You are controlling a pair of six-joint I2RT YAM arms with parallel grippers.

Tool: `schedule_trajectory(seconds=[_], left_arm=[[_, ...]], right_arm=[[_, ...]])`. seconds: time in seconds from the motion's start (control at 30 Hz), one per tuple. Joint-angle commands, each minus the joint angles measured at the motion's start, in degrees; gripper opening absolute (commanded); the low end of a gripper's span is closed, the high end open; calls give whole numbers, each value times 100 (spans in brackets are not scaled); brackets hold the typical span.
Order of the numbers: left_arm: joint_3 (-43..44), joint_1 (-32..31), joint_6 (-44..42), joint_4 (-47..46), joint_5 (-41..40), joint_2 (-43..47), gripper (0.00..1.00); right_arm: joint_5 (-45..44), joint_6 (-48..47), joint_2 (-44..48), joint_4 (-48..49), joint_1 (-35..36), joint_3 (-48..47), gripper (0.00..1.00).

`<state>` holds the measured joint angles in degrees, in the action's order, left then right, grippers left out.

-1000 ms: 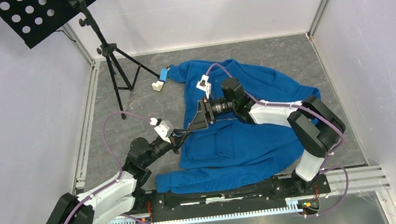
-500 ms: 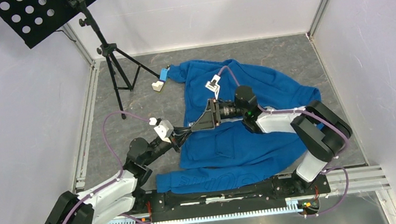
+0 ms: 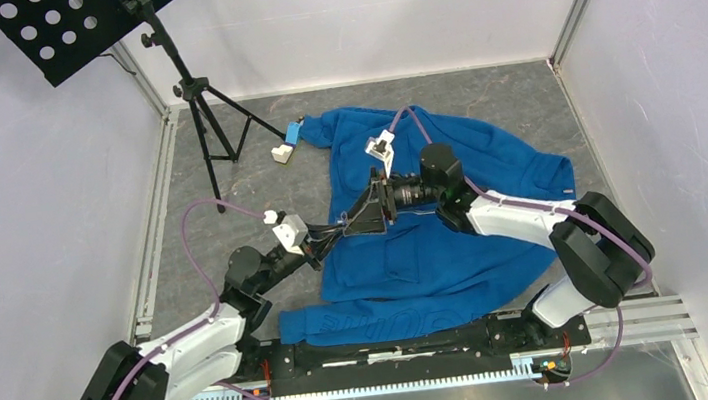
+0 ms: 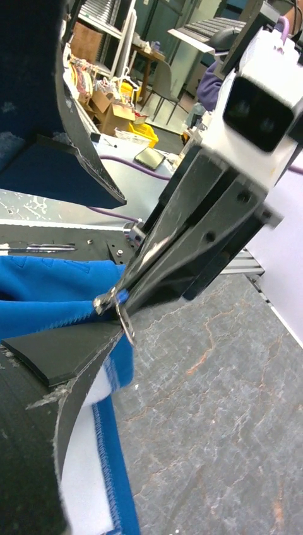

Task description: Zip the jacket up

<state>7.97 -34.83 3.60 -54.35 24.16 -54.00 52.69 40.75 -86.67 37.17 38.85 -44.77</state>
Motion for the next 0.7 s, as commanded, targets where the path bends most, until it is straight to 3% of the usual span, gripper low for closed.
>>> schedule_trajectory(seconds=[0.0, 0.2, 0.33, 0.4, 0.53, 0.67], left_arm=[[-212, 64, 44, 543, -159, -263, 2], [-197, 62, 122, 445, -262, -461, 2], [-207, 67, 58, 547, -451, -224, 2], [-207, 65, 13, 553, -507, -96, 2], [-135, 71, 4, 649, -553, 161, 2], [-48, 64, 367, 1062, -735, 314, 2]], right_arm=[[278, -332, 426, 381, 174, -504, 71], [297, -620, 728, -251, 180, -712, 72], [102, -906, 1298, -658, 179, -134, 71], [-388, -1716, 1519, -1862, 175, -260, 71], [-1554, -2767, 1592, -3122, 156, -734, 71], [-3229, -3470, 1332, -3532, 154, -1107, 73]])
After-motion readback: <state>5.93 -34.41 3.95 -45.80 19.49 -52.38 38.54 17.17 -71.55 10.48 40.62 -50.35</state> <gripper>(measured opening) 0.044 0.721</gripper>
